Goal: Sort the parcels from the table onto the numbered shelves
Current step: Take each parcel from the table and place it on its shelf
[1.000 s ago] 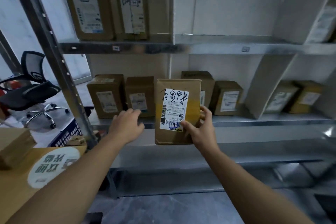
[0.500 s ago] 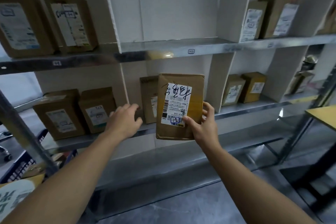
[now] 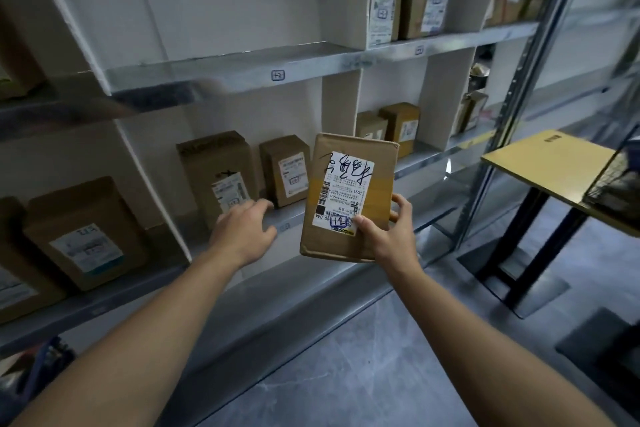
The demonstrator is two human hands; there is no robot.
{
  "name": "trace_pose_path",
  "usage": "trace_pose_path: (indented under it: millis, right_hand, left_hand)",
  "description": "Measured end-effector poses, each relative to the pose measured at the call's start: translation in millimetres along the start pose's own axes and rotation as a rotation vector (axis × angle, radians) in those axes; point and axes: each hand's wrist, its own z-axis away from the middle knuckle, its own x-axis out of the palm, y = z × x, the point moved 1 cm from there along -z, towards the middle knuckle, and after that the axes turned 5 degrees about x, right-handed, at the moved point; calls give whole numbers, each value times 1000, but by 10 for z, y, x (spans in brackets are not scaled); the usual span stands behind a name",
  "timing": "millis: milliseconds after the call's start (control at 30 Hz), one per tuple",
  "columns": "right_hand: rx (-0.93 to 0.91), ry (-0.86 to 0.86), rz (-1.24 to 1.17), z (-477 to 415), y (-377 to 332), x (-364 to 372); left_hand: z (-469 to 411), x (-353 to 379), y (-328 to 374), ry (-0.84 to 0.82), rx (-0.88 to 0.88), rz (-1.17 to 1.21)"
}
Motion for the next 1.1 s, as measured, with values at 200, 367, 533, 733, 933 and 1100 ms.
trace_pose_path:
  millis: [200,367,533,733,933,1100]
  right_hand:
    - [41,100,41,-66,110,-76]
    - [88,156,47,-56,258,-80]
    - [116,152,57,-23,369,58]
    - [124,128,109,29,449,318]
    - [169,103,89,88,567,488]
    - [179,78,99,120,634,582]
  left_hand:
    - [-160,147,77,-24,82,23]
    - [-167,346,52,-125,97,7]
    - [-44,533,-74,-200,62,40]
    - [89,552,-380,-206,11,68]
    - [153,576,-660,-218,-26,67]
    - [198,594,-754,-224,-51,80]
